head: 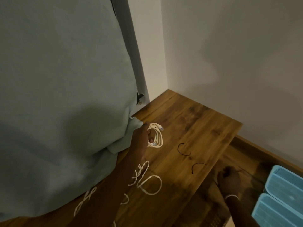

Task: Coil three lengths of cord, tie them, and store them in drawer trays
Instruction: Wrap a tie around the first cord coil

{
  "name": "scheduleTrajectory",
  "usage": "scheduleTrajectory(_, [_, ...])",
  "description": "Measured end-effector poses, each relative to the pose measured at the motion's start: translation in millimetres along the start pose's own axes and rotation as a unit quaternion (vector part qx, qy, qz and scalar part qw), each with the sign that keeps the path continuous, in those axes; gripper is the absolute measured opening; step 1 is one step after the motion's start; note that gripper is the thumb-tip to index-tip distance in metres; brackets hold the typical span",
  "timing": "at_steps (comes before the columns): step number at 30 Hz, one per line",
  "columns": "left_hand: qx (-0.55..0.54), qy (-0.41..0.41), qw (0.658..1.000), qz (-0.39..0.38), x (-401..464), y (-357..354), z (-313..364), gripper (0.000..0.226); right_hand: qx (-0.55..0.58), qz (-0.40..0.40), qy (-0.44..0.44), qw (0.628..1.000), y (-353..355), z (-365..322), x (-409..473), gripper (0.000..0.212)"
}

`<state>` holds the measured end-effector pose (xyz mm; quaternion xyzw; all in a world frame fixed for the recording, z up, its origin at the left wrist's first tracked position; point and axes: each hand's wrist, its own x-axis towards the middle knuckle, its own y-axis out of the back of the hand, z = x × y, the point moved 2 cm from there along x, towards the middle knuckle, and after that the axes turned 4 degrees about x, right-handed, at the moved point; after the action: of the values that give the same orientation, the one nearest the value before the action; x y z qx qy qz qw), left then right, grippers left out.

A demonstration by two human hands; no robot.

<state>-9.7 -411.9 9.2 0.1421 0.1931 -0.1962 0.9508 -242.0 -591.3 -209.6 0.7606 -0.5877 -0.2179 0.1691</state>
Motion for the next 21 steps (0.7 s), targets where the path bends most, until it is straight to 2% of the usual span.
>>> scheduleTrajectory(2, [-0.012,-0.025,1.000,0.008,-2,6,0,0.039,0.058,0.011,0.079,0.995,14,-35,1,0.008])
scheduleTrajectory(3, [-0.020,-0.028,0.999,0.014,-2,11,0,0.038,0.077,-0.004,0.129,0.989,18,-57,2,0.015])
scheduleTrajectory(6, [-0.035,-0.025,0.999,0.021,-6,20,6,0.042,0.117,-0.099,0.253,0.955,17,-141,-24,0.032])
scheduleTrajectory(9, [-0.069,0.004,0.997,0.022,-13,35,15,0.054,0.136,-0.197,0.346,0.907,4,-218,-77,0.022])
scheduleTrajectory(11, [-0.096,0.012,0.995,0.023,-22,48,22,0.056,0.150,-0.233,0.376,0.884,-9,-252,-109,0.017])
scheduleTrajectory(14, [-0.089,-0.047,0.994,0.043,-32,73,24,0.049,0.177,-0.243,0.411,0.861,-26,-288,-151,0.016])
scheduleTrajectory(18, [-0.122,-0.107,0.985,0.056,-40,121,20,0.043,0.169,-0.180,0.394,0.885,-46,-308,-199,0.014])
scheduleTrajectory(21, [-0.144,-0.112,0.981,0.062,-49,128,23,0.037,0.163,-0.141,0.372,0.903,-48,-304,-202,0.021])
